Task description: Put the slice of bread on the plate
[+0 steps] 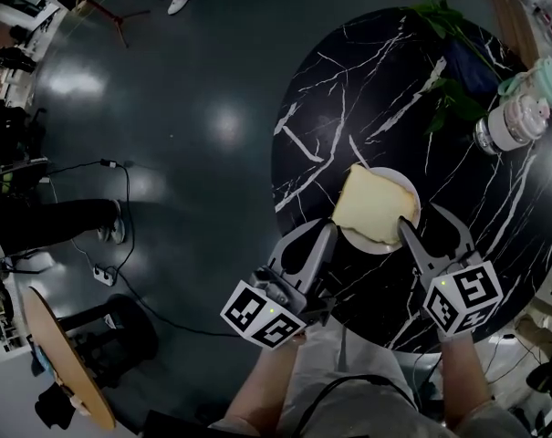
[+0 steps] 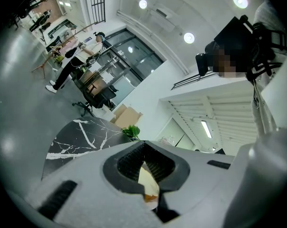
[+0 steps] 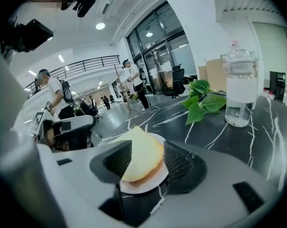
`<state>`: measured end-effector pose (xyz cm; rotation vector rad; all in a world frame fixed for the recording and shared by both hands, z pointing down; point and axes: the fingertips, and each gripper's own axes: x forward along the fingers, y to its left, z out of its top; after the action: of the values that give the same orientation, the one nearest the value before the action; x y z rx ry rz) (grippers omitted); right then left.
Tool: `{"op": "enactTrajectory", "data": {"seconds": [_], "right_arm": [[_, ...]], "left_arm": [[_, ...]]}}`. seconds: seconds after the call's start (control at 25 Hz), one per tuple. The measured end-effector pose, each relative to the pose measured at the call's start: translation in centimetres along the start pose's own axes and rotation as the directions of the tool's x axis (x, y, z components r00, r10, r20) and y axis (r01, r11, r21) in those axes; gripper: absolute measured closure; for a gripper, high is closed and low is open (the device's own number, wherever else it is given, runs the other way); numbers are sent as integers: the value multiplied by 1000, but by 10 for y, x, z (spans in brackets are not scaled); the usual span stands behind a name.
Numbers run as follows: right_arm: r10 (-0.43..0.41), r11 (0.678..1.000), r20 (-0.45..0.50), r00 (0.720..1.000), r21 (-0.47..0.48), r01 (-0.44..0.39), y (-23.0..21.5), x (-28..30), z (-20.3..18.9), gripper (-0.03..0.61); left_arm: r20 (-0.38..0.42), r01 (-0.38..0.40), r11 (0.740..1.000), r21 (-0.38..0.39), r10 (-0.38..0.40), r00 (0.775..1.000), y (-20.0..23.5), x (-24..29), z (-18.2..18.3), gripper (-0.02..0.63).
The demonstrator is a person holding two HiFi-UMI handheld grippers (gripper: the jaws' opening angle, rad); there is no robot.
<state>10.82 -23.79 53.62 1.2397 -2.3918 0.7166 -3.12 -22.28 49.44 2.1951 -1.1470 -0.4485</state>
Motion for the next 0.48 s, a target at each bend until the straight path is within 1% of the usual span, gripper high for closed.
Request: {"op": "enactTrajectory", "data": {"seconds": [0.2, 0.48], "right_arm": [[50, 999, 0, 999, -13, -50, 18, -13, 9, 393], [88, 994, 27, 996, -60, -87, 47, -43, 34, 394]], "left_arm": [[3, 19, 1000, 7, -19, 1000, -13, 3, 7, 604], [-5, 53, 999, 0, -53, 999, -40, 1, 15, 604]]}}
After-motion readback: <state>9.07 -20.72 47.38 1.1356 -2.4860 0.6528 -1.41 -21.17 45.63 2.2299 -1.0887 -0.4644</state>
